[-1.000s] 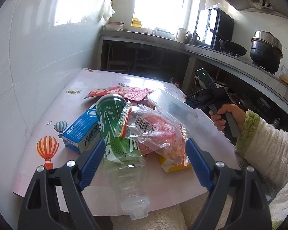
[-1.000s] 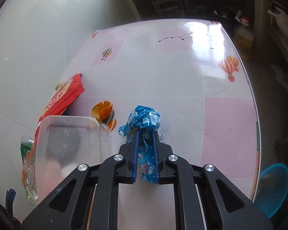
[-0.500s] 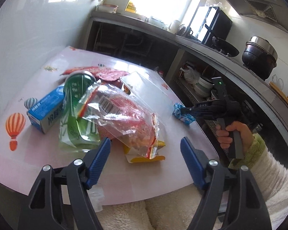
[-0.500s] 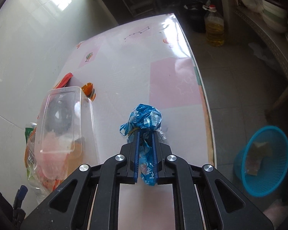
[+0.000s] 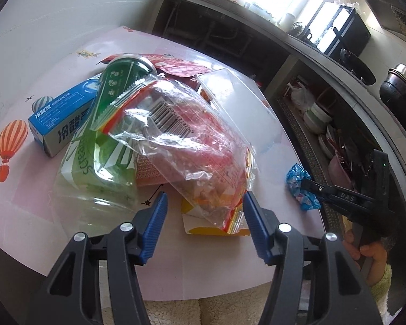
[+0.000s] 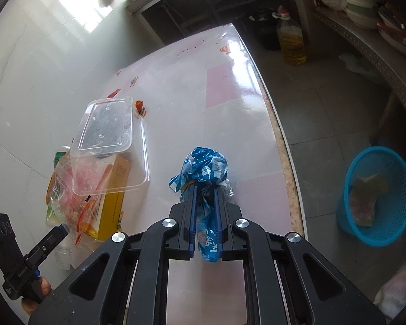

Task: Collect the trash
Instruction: 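Grasp the clear zip bag with the left tool and lift it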

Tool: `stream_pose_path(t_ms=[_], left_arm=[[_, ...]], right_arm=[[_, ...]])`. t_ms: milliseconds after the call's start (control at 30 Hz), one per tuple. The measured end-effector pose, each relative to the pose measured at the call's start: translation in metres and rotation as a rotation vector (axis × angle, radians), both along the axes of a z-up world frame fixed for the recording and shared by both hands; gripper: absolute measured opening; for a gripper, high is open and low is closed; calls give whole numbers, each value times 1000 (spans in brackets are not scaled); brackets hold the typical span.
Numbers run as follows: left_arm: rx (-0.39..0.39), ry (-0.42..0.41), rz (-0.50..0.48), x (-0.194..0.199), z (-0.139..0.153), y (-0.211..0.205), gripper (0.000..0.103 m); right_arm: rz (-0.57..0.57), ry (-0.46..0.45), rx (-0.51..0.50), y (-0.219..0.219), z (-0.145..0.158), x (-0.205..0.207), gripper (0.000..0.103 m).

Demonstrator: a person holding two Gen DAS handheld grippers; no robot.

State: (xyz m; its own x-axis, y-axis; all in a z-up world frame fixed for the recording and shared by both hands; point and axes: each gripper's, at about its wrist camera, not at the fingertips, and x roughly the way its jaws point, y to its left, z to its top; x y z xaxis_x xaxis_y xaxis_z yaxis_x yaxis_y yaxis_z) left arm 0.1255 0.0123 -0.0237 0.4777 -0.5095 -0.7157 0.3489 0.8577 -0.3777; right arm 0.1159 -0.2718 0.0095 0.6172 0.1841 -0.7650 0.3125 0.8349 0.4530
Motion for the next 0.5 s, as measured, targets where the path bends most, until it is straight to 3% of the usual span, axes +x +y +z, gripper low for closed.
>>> stream_pose_path(t_ms=[233,300,500], left_arm=[[-51,35,63,11,4,0,56],[-70,41,85,14,5,2,52],[-106,52,151,18,6,10,22]], right_arm=[[11,-13,16,-3,-3,-3,11],[13,-17,15,-4,-4,-7,11],[18,-22,27,-7,-6,-9,11]])
